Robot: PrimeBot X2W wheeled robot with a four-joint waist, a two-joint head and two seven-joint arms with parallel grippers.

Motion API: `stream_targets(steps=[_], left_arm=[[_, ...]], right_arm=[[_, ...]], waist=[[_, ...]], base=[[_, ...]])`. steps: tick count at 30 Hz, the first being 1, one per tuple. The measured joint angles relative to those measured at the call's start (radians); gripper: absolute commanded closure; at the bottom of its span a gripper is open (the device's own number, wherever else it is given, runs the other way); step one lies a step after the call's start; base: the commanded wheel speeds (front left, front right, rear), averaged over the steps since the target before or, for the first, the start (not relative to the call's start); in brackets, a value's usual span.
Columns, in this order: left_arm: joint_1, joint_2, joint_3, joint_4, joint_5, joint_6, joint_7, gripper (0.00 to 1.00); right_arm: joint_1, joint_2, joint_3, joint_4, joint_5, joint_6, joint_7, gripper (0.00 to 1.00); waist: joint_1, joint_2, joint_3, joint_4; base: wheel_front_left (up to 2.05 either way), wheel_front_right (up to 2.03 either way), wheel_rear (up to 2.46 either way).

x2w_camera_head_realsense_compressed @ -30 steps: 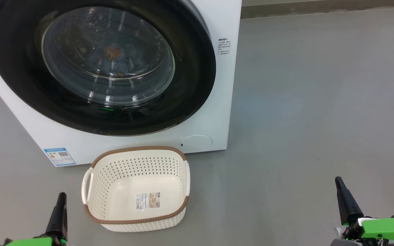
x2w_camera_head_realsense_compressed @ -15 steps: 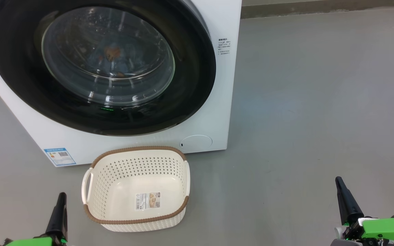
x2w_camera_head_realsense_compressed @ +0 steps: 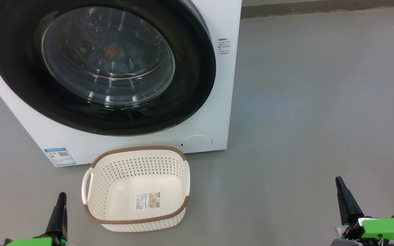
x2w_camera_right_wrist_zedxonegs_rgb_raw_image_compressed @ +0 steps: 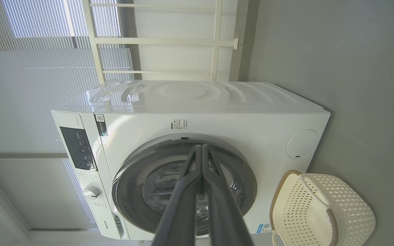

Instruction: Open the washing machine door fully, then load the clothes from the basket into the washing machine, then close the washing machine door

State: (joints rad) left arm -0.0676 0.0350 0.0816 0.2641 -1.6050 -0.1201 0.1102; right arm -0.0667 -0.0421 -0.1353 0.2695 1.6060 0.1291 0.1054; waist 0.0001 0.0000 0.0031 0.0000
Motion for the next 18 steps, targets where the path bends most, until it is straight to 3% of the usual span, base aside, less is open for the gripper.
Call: stream_targets(steps=[18], left_arm=[[0.000, 0.000, 0.000, 0.000, 0.000, 0.000, 0.000, 1.00]], right_arm=[[0.000, 0.000, 0.000, 0.000, 0.000, 0.000, 0.000, 1.00]], waist=[[-0.0001, 0.0000, 0.000, 0.000]], base=[[0.00, 0.00, 0.00]])
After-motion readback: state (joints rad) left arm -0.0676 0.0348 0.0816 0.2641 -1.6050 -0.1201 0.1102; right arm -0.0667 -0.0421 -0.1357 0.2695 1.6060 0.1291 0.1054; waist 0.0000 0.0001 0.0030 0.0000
